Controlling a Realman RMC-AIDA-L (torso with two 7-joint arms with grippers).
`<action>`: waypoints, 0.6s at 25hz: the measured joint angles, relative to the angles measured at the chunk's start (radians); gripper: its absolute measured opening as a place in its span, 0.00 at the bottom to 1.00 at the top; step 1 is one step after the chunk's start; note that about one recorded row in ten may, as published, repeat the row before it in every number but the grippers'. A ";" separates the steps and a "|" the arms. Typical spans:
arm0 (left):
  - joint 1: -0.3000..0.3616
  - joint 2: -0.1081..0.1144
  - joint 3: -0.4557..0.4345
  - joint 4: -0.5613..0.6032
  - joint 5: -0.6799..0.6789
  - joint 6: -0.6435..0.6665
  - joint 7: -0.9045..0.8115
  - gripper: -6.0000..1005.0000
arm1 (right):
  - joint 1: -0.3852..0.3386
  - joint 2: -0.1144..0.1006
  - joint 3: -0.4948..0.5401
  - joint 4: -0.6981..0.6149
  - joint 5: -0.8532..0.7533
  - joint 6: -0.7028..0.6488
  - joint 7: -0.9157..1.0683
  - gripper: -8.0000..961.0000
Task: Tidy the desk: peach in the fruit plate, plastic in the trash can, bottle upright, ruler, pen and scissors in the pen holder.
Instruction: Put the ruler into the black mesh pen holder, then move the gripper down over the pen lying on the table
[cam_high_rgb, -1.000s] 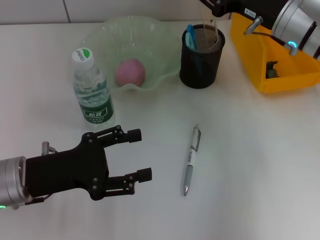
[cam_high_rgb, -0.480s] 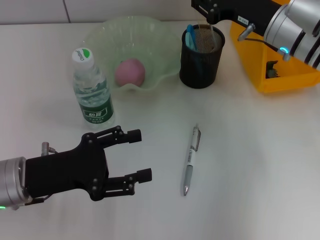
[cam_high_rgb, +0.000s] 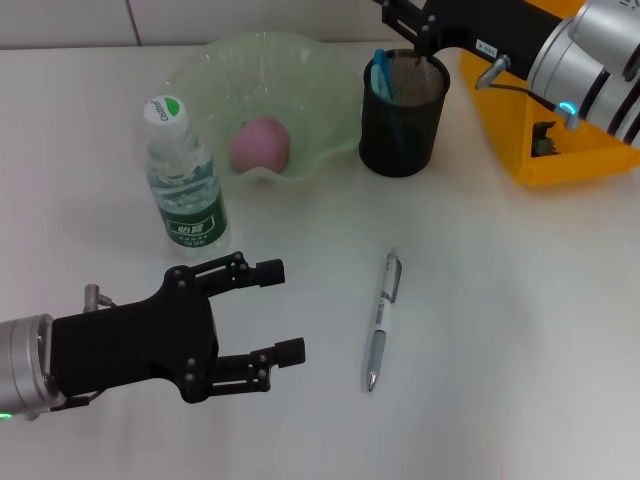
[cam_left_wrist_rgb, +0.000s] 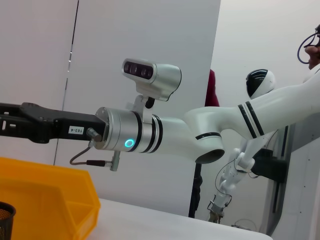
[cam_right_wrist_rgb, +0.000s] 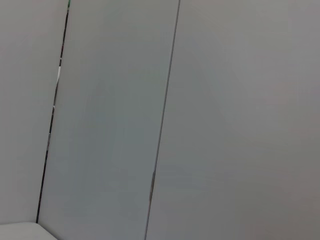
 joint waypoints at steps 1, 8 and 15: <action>0.000 0.000 0.000 0.000 0.000 0.000 0.000 0.81 | -0.001 0.000 0.000 0.000 0.000 -0.002 0.000 0.40; 0.000 0.000 -0.003 0.000 0.000 0.003 0.000 0.81 | -0.016 0.000 0.000 -0.008 0.000 -0.017 0.013 0.55; 0.002 0.003 -0.008 0.004 0.000 0.019 0.000 0.81 | -0.175 -0.006 0.000 -0.292 -0.025 -0.136 0.356 0.76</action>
